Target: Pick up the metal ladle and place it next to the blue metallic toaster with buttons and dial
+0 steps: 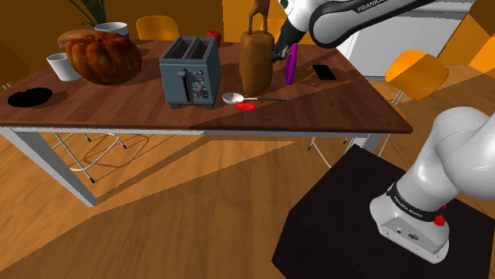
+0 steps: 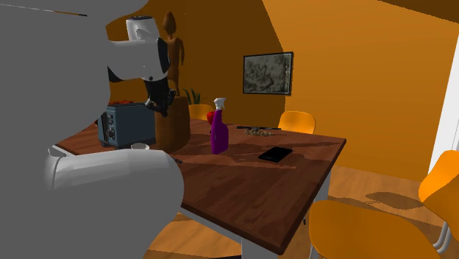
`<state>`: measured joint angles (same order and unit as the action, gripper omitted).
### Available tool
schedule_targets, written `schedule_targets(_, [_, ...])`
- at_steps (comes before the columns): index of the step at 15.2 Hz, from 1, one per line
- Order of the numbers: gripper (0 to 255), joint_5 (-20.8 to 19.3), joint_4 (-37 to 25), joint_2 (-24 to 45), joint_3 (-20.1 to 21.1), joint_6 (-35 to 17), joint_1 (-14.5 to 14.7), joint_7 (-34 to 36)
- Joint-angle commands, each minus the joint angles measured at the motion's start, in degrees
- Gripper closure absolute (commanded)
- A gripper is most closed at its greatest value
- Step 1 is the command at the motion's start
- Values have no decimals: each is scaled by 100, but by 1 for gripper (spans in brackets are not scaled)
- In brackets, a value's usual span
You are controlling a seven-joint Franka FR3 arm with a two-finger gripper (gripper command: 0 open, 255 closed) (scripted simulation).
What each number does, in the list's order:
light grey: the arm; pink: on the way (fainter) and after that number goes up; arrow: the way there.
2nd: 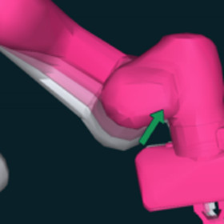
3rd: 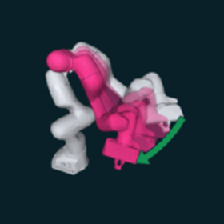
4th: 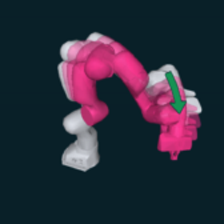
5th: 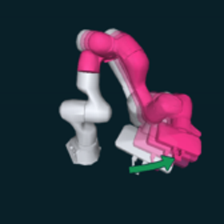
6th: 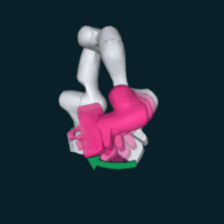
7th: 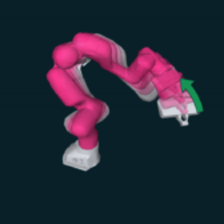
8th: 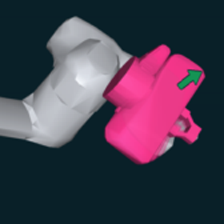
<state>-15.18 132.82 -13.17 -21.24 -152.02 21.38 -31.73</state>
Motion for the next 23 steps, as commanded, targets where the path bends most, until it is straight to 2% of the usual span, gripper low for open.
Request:
schedule_targets(1, [255,0,0,0,0,0,0,0])
schedule_targets(2, [255,0,0,0,0,0,0,0])
schedule_targets(3, [0,0,0,0,0,0,0,0])
schedule_targets(14, [0,-10,512,1079,-166,-549,116,-828])
schedule_targets(21, [0,430,381,1768,-173,-1090,84,-1133])
schedule_targets(23, [0,428,381,1767,-169,-1090,79,-1131])
